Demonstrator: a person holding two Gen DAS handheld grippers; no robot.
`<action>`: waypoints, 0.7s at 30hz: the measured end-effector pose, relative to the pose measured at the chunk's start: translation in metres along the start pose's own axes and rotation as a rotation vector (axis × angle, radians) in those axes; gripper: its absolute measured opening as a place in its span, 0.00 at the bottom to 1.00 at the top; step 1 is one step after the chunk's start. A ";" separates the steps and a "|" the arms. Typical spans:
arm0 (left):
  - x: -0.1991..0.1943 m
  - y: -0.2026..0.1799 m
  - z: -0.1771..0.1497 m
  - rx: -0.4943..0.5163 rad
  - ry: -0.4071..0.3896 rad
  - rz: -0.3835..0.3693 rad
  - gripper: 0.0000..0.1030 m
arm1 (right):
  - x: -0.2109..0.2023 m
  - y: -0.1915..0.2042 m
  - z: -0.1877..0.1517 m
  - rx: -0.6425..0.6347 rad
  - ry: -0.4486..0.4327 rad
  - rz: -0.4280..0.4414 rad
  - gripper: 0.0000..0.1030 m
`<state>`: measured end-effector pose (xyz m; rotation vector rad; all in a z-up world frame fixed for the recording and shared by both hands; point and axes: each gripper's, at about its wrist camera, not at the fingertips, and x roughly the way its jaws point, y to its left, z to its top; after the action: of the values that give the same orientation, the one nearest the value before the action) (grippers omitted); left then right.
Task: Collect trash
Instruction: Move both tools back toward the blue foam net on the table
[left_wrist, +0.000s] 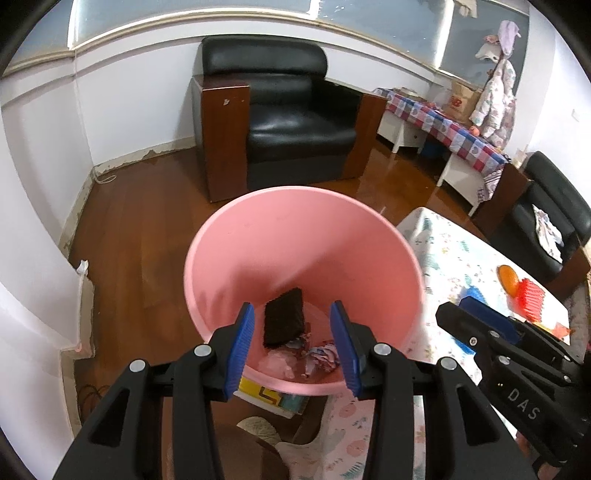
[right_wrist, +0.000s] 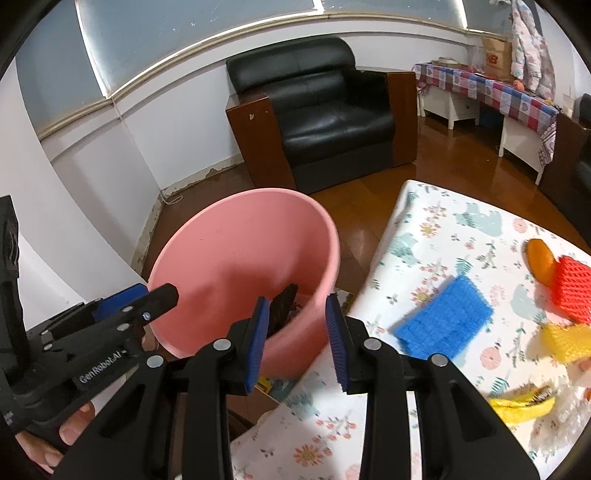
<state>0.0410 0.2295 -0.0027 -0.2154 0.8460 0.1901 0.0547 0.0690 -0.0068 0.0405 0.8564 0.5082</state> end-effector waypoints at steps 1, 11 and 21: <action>-0.003 -0.003 -0.001 0.006 -0.004 -0.014 0.41 | -0.004 -0.002 -0.002 0.003 -0.003 -0.004 0.31; -0.028 -0.043 -0.010 0.087 -0.035 -0.121 0.41 | -0.049 -0.039 -0.023 0.059 -0.060 -0.065 0.31; -0.029 -0.090 -0.026 0.177 0.004 -0.222 0.41 | -0.098 -0.095 -0.057 0.138 -0.091 -0.159 0.31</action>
<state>0.0265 0.1336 0.0126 -0.1421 0.8313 -0.0931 -0.0009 -0.0673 0.0032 0.1201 0.7973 0.2955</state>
